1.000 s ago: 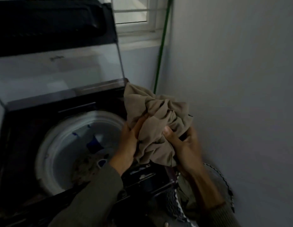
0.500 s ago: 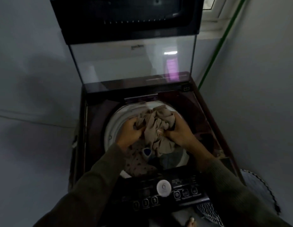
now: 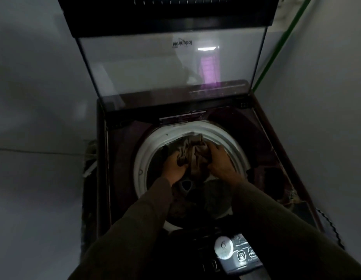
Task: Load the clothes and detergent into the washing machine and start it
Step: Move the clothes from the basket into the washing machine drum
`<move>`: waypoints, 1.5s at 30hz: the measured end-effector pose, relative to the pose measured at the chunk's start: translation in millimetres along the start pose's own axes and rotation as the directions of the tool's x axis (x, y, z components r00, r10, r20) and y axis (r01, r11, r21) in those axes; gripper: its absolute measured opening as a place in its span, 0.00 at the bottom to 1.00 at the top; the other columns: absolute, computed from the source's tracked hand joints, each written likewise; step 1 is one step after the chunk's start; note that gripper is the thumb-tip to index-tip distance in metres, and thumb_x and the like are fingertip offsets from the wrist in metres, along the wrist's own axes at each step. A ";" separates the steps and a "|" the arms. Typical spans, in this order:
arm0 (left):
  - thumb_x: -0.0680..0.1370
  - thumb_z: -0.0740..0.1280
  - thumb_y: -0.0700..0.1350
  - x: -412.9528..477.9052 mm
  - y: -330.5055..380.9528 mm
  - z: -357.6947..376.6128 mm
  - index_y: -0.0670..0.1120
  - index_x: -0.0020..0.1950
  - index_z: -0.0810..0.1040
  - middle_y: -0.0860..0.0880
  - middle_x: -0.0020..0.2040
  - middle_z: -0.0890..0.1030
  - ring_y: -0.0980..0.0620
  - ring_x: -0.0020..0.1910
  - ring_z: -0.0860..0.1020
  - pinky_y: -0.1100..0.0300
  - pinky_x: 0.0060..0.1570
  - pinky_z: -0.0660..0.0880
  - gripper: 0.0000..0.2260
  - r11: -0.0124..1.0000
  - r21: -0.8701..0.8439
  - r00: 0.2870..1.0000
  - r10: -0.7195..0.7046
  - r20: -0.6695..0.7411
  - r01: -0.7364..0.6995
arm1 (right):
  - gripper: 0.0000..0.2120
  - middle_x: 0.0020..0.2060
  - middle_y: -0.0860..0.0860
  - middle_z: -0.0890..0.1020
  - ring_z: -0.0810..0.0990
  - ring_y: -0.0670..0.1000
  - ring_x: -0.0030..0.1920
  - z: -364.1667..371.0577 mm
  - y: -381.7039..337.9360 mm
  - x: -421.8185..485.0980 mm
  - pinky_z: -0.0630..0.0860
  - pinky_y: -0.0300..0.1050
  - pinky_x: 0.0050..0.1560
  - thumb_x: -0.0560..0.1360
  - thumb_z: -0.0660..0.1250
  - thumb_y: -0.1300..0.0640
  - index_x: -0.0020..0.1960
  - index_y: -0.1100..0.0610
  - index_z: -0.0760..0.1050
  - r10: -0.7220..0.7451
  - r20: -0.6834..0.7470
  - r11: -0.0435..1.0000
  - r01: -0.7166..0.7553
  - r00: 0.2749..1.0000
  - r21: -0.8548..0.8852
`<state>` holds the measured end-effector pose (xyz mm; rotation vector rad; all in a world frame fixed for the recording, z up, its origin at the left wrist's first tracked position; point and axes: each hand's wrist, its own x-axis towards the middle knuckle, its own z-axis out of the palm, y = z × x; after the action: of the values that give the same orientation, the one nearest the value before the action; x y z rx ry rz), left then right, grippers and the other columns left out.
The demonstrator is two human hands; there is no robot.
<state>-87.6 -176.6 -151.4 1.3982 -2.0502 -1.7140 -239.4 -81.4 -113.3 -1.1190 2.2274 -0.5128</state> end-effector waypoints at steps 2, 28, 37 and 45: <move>0.75 0.70 0.43 9.5 -3.9 2.2 0.47 0.63 0.77 0.45 0.59 0.81 0.46 0.59 0.78 0.50 0.61 0.74 0.16 1.000 0.016 0.999 -0.025 0.046 0.024 | 0.38 0.64 0.60 0.72 0.74 0.60 0.63 -3.6 -18.4 -3.7 0.73 0.53 0.64 0.64 0.61 0.42 0.72 0.53 0.66 0.024 -0.043 0.998 -0.021 0.999 0.063; 0.84 0.55 0.54 -40.0 70.7 35.6 0.45 0.78 0.61 0.44 0.78 0.62 0.45 0.77 0.58 0.53 0.76 0.53 0.25 0.568 0.719 0.880 0.457 0.128 -0.400 | 0.32 0.79 0.56 0.51 0.42 0.58 0.79 -34.7 7.3 -58.9 0.51 0.61 0.77 0.79 0.57 0.44 0.78 0.56 0.54 -0.151 -0.070 0.850 0.093 0.986 -0.518; 0.76 0.41 0.71 -79.5 150.8 105.0 0.56 0.81 0.44 0.48 0.82 0.47 0.46 0.80 0.44 0.46 0.78 0.46 0.36 0.451 0.751 0.835 0.495 0.240 -0.482 | 0.36 0.79 0.54 0.41 0.35 0.59 0.78 -118.0 58.9 -134.6 0.46 0.66 0.75 0.74 0.35 0.39 0.80 0.51 0.40 -0.085 -0.283 0.855 -0.076 0.955 -0.514; 0.75 0.38 0.72 -115.2 194.9 198.6 0.57 0.81 0.43 0.48 0.82 0.43 0.46 0.80 0.40 0.43 0.78 0.41 0.37 0.275 0.765 0.761 0.514 0.395 -0.582 | 0.39 0.80 0.52 0.41 0.34 0.58 0.78 -156.3 153.3 -197.0 0.45 0.67 0.75 0.73 0.33 0.34 0.80 0.50 0.41 0.063 -0.356 0.916 -0.196 0.932 -0.350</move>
<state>-252.3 31.3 -8.7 0.4647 -3.1015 -0.3510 -338.6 179.0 -17.9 -1.1203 2.7713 -0.2280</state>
